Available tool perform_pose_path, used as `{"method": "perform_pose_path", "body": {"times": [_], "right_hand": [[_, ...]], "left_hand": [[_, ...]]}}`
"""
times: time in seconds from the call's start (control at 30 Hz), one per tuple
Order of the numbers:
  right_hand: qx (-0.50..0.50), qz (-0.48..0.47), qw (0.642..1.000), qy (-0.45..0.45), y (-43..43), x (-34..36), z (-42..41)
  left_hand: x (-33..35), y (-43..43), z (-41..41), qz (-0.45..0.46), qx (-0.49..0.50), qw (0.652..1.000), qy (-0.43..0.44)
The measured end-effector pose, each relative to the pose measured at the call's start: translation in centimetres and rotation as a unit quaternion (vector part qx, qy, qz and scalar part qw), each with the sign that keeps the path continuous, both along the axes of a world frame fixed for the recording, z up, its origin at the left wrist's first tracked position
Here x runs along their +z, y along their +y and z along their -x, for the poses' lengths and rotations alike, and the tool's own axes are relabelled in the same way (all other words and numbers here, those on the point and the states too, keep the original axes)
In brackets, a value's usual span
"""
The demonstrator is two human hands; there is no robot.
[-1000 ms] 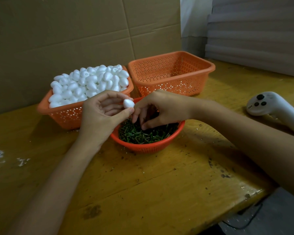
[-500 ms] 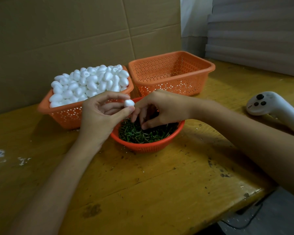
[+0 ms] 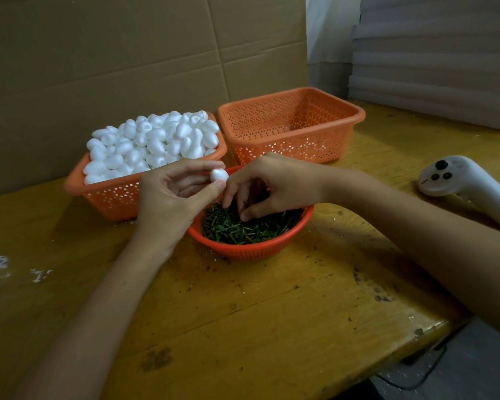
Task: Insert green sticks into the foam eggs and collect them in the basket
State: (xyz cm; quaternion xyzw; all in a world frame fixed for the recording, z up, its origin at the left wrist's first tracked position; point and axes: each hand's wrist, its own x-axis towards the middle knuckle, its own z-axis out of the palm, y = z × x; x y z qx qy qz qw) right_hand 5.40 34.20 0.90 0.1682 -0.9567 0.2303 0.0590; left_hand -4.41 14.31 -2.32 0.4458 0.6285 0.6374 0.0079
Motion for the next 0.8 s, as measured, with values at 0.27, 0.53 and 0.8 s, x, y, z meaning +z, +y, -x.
{"method": "perform_pose_path", "body": {"times": [0.27, 0.53, 0.8], "right_hand": [[0.002, 0.001, 1.0, 0.0, 0.04, -0.01, 0.0], [0.004, -0.003, 1.0, -0.004, -0.01, 0.14, -0.11], [0.004, -0.004, 1.0, -0.003, -0.1, 0.19, -0.14]], "left_hand": [[0.09, 0.11, -0.13, -0.009, -0.001, 1.0, -0.01], [0.26, 0.16, -0.51, -0.012, 0.0, 1.0, -0.014], [0.22, 0.17, -0.32, -0.006, 0.016, 1.0, -0.021]]}}
